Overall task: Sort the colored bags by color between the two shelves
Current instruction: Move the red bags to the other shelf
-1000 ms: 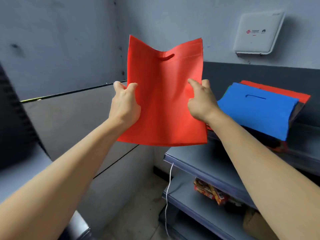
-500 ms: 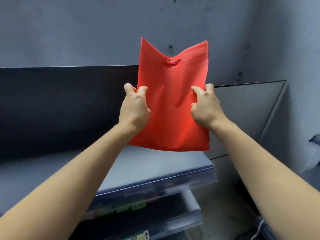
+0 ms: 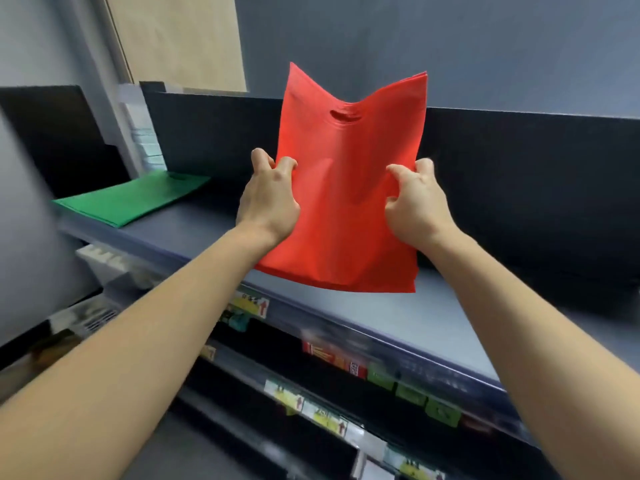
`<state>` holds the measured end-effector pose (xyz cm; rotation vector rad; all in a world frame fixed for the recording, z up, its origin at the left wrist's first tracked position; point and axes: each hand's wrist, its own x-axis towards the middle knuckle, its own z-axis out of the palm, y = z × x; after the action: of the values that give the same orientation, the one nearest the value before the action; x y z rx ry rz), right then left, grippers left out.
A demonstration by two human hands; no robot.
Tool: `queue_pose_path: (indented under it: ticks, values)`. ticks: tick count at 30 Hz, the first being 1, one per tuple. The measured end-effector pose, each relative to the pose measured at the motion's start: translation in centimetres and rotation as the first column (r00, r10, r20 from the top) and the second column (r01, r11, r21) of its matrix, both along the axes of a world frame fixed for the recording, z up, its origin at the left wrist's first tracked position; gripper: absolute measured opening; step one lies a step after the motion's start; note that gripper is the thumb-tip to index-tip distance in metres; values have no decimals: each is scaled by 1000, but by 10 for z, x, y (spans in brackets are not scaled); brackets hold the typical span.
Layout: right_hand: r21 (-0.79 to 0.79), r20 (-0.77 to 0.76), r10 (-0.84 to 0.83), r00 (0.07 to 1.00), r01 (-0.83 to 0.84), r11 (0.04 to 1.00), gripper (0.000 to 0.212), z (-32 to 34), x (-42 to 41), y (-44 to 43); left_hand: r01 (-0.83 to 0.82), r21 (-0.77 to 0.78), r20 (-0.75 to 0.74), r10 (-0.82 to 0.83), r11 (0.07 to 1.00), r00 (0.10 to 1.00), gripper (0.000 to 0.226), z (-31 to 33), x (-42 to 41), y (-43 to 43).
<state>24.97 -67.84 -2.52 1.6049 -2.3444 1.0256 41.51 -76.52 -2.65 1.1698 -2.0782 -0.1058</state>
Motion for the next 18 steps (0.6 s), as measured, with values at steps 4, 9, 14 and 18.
queue_pose_path:
  ticks: [4,9,14,18]
  values:
    - [31,7,81,997,-81,996,41,-4,32,-34,-108,1,-2,108,994,994,51,-6,41,-22]
    - [68,-19,101,995,-100,993,38,-7,67,-75,-152,-24,-8,152,988,988,50,-11,79,-63]
    - [74,-24,34,999,-32,997,37,-8,101,-128,-103,-48,-25,102,994,994,49,-14,114,-124]
    - [44,-10,5,1000,-4,999,36,-8,146,-184,-82,-61,-32,80,995,996,47,-10,157,-184]
